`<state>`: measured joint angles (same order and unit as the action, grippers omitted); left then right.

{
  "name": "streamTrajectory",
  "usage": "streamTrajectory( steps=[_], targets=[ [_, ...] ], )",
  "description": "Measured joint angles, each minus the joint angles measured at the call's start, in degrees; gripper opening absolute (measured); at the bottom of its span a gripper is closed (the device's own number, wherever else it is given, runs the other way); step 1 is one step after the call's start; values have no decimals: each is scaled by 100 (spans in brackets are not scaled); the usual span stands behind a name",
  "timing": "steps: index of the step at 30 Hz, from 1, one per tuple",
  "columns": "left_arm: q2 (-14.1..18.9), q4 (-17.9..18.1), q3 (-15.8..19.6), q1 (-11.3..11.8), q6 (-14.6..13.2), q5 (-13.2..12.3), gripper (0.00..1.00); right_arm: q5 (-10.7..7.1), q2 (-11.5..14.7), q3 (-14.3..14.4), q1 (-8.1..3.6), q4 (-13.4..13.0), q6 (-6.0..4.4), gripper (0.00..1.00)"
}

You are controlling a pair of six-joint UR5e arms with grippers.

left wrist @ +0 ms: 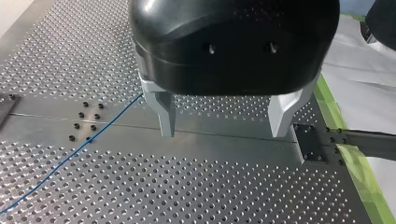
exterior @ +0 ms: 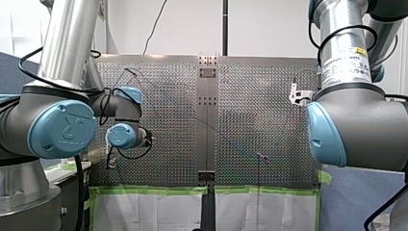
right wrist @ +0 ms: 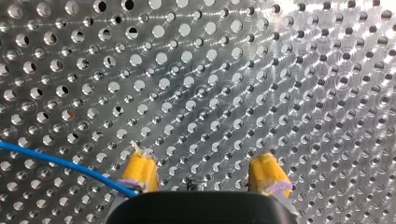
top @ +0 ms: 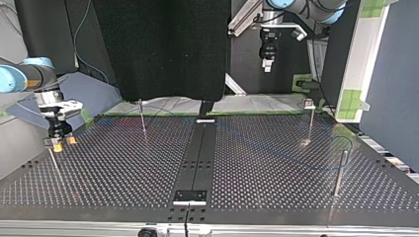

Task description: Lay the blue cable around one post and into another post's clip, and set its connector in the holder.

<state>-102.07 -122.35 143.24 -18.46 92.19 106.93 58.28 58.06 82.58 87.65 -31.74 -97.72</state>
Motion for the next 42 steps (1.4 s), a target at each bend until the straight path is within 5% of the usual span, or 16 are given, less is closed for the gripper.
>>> streamTrajectory(
  steps=[28,42],
  targets=[
    [0,-26,17,48,-67,0,100,17,0,0,71,354,307,99],
    [0,-35,20,67,-95,-1,100,151,12,0,93,693,566,99]
  ],
)
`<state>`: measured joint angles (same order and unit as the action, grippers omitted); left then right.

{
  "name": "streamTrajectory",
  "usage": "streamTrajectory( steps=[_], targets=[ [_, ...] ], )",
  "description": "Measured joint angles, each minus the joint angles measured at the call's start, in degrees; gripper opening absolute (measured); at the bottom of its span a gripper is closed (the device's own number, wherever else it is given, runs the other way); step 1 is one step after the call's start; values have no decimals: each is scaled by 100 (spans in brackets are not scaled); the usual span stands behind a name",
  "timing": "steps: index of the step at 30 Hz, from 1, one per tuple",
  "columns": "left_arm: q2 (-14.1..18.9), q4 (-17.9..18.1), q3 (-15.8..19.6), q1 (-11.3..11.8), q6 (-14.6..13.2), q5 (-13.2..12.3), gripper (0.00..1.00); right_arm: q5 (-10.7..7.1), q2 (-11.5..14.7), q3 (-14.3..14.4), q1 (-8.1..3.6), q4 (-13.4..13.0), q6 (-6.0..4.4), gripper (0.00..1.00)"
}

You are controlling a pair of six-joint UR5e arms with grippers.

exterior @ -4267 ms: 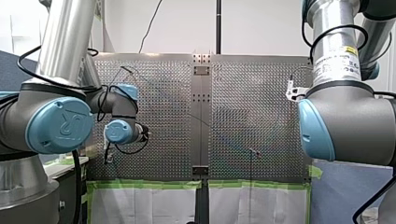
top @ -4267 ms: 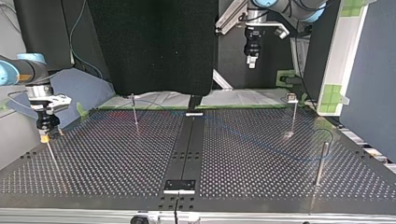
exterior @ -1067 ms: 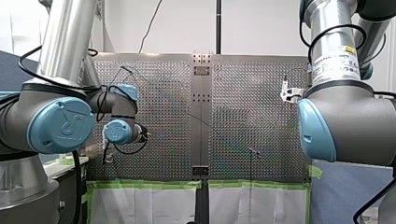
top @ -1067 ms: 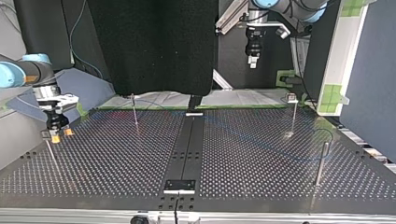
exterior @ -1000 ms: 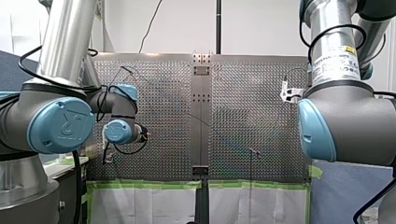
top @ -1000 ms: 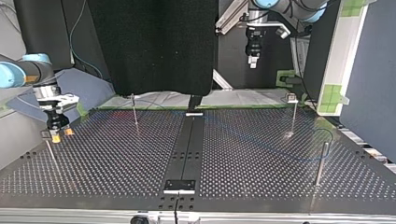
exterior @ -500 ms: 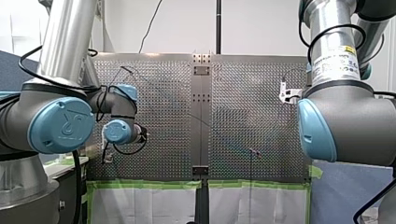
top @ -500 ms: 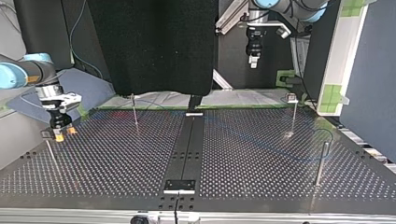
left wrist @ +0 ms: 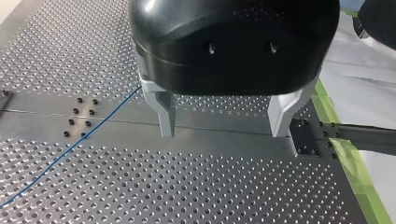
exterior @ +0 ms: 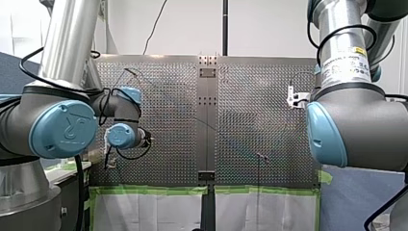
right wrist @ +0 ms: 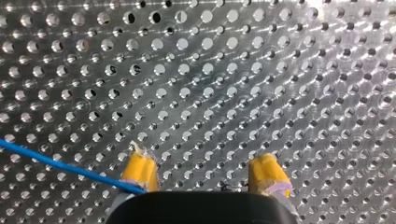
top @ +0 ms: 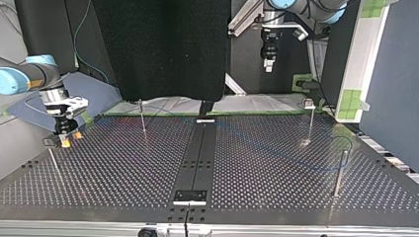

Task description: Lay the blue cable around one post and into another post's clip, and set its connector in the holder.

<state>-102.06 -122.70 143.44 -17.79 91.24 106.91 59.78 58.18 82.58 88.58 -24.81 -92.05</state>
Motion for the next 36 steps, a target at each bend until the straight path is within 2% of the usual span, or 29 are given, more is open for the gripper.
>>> streamTrajectory(
  steps=[6,14,19,26,29,36],
  targets=[
    [0,0,4,1,-1,0,100,41,42,0,5,139,111,99],
    [0,0,6,19,-8,3,100,60,187,0,14,233,137,99],
    [0,-13,6,32,-11,0,100,72,205,0,24,349,217,99],
    [-1,-36,7,45,-25,0,100,87,207,1,48,434,258,99],
    [-1,-38,6,50,-27,0,100,137,208,4,53,449,283,99],
    [0,-43,8,53,-28,0,100,405,206,4,57,469,409,99]
  ],
)
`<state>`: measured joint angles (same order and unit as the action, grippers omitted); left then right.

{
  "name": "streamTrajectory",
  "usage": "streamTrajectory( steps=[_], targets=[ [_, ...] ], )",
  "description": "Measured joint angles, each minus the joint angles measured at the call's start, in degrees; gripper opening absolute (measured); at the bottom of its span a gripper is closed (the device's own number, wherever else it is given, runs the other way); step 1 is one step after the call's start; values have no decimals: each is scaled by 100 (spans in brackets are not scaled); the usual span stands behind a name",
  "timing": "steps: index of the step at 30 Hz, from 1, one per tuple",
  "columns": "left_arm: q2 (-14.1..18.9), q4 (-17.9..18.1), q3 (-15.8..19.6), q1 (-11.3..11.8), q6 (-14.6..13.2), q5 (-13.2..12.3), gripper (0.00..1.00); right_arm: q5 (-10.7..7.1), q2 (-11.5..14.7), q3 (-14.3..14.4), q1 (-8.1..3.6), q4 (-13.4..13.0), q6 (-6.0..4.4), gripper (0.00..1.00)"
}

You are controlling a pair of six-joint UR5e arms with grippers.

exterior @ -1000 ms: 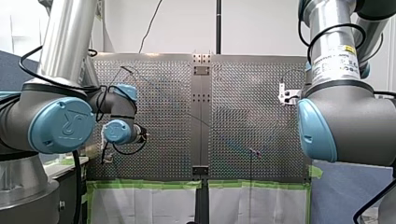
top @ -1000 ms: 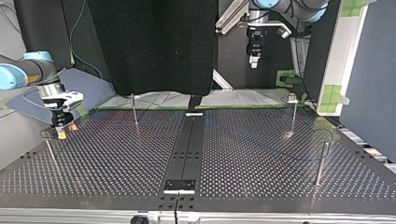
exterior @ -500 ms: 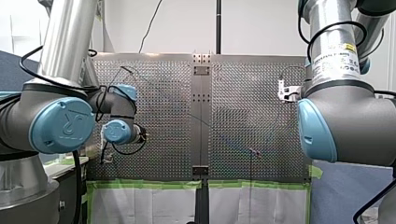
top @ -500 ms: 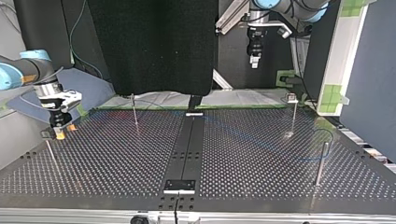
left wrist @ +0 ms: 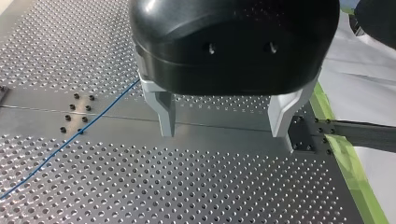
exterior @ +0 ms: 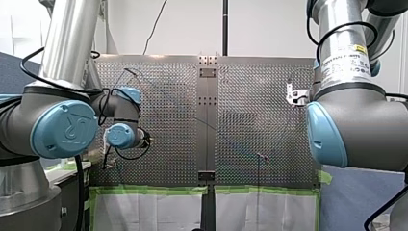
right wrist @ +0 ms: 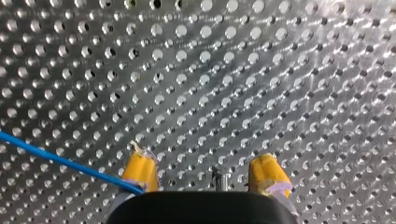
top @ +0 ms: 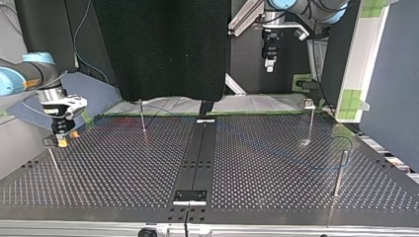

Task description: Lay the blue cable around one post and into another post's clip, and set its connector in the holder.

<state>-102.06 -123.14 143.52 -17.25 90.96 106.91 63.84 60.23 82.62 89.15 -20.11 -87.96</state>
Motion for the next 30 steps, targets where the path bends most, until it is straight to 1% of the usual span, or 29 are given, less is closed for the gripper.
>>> streamTrajectory(
  steps=[5,12,15,18,25,30],
  targets=[
    [0,-4,1,-1,0,0,100,86,-8,3,5,32,99,99],
    [0,-9,2,7,0,0,100,225,-14,4,38,120,294,99],
    [0,-10,3,15,0,0,100,247,-14,4,57,160,365,99],
    [0,-10,2,23,0,0,100,283,-15,4,76,197,423,99],
    [0,-10,2,31,0,0,100,323,-14,2,109,272,514,99],
    [0,-10,6,34,0,0,100,359,-15,3,143,378,619,99]
  ],
)
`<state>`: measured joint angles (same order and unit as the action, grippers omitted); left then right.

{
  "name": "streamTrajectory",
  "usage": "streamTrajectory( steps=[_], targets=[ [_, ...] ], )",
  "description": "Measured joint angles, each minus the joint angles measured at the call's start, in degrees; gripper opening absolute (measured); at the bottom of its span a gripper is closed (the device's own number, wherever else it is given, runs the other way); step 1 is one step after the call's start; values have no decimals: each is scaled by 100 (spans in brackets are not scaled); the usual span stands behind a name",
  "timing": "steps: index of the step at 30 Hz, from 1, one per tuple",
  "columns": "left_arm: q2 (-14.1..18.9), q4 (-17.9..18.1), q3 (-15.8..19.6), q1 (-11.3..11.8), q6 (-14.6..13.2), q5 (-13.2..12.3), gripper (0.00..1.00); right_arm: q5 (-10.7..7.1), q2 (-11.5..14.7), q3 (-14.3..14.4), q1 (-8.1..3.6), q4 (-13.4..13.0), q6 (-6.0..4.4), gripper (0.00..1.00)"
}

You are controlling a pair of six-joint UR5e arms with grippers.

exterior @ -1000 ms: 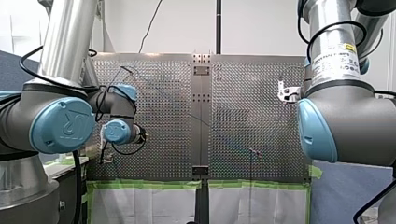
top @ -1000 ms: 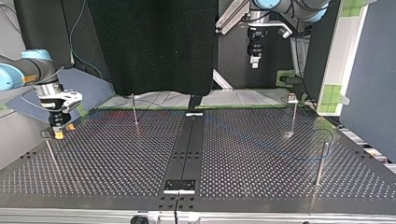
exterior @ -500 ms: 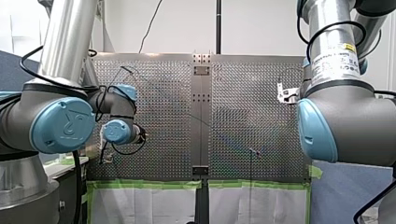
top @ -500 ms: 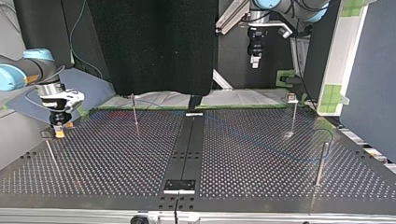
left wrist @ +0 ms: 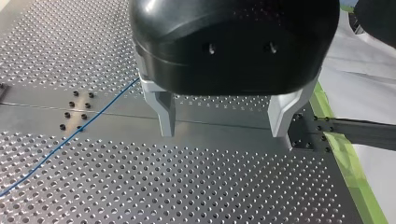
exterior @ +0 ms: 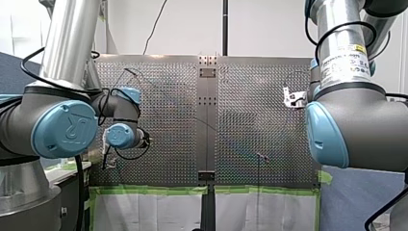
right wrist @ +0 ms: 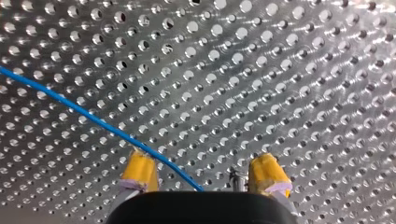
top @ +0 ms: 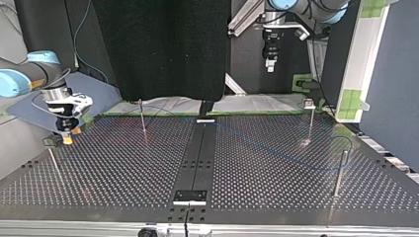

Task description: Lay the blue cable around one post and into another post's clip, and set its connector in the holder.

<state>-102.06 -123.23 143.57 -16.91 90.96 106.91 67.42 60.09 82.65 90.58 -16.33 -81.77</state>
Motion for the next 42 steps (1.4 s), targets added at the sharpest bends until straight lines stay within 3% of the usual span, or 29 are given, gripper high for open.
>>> streamTrajectory(
  steps=[6,13,32,37,42],
  targets=[
    [0,0,1,1,0,0,100,150,4,-2,37,234,171,99],
    [1,0,9,6,-2,0,100,348,14,-4,97,438,290,99],
    [0,0,26,39,-26,-13,100,414,55,-3,280,573,373,99],
    [-1,0,27,45,-26,-24,100,435,141,0,411,700,428,99],
    [0,-5,28,50,-26,-26,100,616,174,5,667,765,477,99]
  ],
)
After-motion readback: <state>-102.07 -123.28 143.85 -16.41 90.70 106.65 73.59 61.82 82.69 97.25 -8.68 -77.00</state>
